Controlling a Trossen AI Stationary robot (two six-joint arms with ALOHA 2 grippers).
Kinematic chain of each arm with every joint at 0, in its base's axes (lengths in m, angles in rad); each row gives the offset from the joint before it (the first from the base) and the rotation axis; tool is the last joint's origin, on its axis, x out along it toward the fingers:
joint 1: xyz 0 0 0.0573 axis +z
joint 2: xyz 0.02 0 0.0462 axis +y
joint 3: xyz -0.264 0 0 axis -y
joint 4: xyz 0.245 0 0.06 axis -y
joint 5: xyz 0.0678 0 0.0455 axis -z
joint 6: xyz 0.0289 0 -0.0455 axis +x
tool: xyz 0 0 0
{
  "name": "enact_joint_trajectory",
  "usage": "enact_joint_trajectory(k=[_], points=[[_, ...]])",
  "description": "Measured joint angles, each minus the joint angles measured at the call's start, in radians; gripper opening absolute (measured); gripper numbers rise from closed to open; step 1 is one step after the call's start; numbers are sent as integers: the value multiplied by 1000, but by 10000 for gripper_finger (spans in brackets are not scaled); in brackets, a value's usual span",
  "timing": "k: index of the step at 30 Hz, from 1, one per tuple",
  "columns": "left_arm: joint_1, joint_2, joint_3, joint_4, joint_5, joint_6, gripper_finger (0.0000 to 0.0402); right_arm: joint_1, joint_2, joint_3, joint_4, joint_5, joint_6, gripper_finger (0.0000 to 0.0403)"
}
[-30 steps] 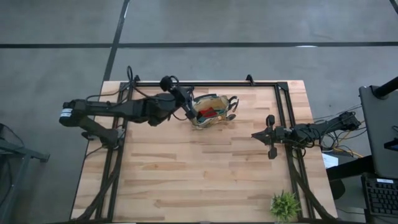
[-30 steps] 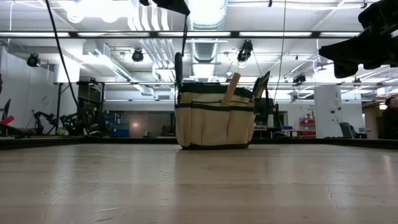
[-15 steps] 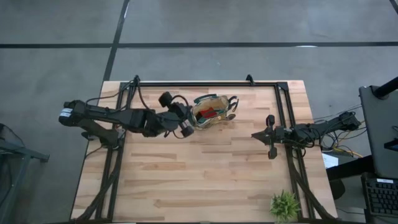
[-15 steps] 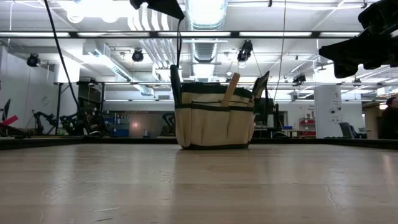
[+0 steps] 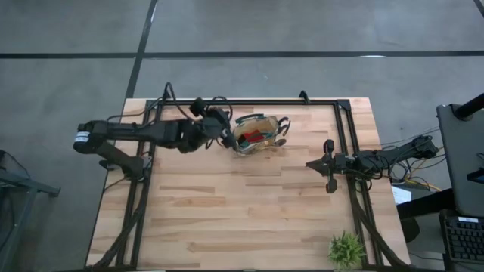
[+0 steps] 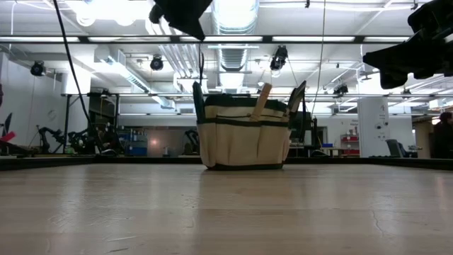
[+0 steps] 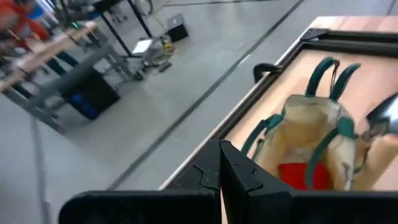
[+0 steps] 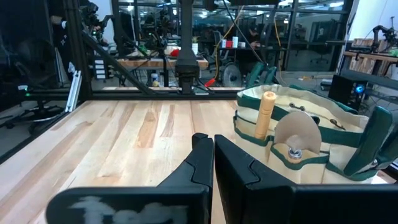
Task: Pick & Place Garden tools in Gardening bag
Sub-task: Put the shear scissors into the gardening bag
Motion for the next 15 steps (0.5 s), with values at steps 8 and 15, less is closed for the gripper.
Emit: enact_joint_trajectory(k=[8,15], points=[[16,0,-53,225,262,6,0,0,0,0,0,0,-1,8],[16,0,-104,226,253,27,0,0,0,0,0,0,0,8]])
